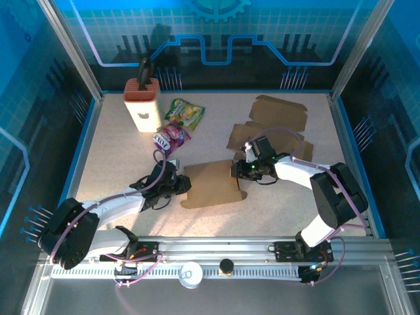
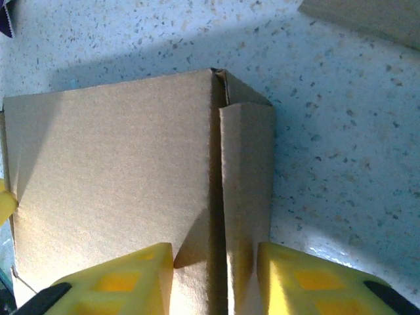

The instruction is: Fold the paper box

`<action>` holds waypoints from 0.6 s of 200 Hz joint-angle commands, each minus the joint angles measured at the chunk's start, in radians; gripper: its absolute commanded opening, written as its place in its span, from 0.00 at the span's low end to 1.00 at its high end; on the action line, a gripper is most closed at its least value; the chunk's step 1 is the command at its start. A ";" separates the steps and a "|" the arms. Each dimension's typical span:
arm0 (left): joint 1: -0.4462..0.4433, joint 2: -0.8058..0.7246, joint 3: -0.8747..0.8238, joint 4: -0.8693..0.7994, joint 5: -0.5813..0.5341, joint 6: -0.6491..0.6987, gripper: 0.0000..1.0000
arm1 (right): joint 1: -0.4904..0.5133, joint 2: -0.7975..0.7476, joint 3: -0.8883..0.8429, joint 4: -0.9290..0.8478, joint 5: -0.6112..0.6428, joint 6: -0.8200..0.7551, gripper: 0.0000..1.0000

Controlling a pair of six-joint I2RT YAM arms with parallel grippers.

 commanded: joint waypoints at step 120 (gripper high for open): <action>0.063 0.024 -0.133 0.073 0.037 -0.058 0.12 | -0.078 0.044 -0.116 0.208 -0.354 -0.011 0.76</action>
